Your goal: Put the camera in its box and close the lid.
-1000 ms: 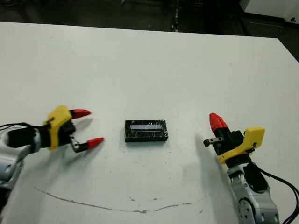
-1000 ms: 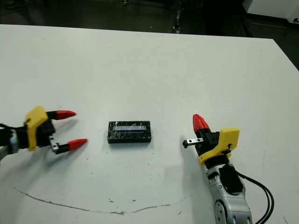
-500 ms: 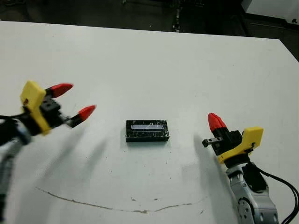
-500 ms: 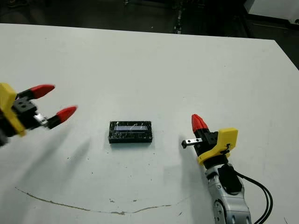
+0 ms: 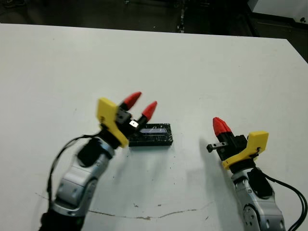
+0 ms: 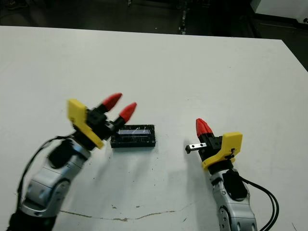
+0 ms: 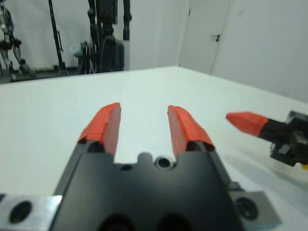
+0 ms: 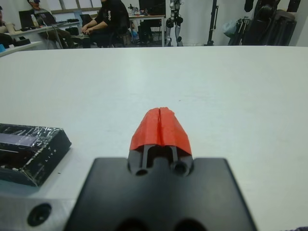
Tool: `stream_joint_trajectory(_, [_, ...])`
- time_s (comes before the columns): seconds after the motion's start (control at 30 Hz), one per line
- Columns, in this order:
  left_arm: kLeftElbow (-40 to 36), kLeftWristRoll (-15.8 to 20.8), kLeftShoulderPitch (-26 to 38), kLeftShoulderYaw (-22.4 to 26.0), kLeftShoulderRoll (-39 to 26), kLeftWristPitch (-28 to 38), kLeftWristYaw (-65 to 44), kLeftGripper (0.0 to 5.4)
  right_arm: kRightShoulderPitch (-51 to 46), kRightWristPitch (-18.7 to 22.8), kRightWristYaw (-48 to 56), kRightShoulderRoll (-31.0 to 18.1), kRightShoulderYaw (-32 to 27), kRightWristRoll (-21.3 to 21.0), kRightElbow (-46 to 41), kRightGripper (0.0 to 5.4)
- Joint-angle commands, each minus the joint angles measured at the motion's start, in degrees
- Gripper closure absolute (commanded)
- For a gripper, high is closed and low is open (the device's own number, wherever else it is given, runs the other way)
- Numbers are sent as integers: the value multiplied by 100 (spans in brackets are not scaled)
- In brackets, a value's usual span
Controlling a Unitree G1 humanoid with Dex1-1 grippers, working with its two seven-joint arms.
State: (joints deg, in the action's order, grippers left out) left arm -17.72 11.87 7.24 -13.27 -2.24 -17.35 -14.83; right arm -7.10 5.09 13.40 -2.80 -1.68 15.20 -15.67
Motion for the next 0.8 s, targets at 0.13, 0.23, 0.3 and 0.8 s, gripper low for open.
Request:
stream_joint_trajectory(0.13, [425, -272, -204, -278, 137, 7, 128, 430, -38, -36, -75, -8, 35, -69, 6, 540])
stream_joint_trajectory(0.23, [475, -344, -303, -351, 117, -92, 138, 477, -22, -31, -50, 14, 38, -2, 23, 540])
stream_joint_trajectory(0.3, [503, -338, -368, -374, 96, -206, 111, 509, -14, -64, -63, 19, 55, -47, 37, 540])
stream_joint_trajectory(0.8, [597, -162, -545, -305, 96, -1326, 218, 538, 18, -74, -76, 34, 89, -92, 30, 540])
